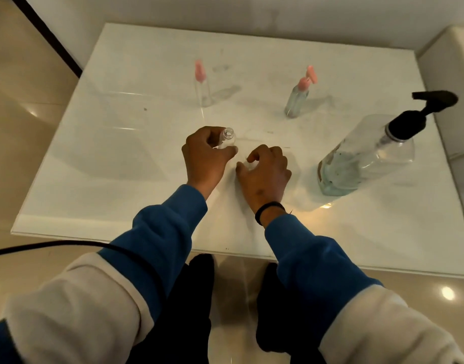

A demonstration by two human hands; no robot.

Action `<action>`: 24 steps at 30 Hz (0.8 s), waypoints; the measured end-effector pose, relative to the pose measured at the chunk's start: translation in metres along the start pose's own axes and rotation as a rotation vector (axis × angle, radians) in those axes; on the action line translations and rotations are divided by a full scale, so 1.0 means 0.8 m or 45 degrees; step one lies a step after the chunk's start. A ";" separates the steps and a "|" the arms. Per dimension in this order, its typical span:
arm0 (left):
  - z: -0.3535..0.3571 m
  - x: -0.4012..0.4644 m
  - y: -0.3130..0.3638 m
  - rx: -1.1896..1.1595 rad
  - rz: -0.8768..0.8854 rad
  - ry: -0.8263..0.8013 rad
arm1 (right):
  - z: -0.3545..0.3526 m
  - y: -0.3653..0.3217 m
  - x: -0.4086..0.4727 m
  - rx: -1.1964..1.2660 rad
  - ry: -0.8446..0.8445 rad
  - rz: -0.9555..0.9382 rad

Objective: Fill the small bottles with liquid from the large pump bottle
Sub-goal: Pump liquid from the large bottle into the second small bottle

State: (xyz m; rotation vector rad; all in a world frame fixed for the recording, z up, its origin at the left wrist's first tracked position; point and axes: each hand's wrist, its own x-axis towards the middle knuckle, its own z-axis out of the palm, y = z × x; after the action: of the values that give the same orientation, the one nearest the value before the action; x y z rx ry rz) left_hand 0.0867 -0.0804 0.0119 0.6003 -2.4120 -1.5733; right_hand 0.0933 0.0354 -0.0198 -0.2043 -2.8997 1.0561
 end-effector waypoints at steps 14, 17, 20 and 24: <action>0.020 -0.063 0.105 -0.281 0.187 0.021 | -0.154 -0.073 -0.024 0.357 0.496 -0.270; 0.032 -0.082 0.143 -0.334 0.277 -0.020 | -0.204 -0.084 -0.032 0.432 0.683 -0.371; 0.040 -0.097 0.165 -0.376 0.385 -0.098 | -0.251 -0.083 -0.033 0.506 0.898 -0.433; 0.054 -0.105 0.169 -0.406 0.448 -0.184 | -0.287 -0.046 -0.023 0.591 1.207 -0.368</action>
State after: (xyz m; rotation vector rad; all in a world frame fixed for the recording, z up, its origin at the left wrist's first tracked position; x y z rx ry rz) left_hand 0.1152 0.0396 0.1215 0.0031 -2.1373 -1.8305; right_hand 0.1284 0.1510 0.1797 -0.1837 -1.7455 1.1227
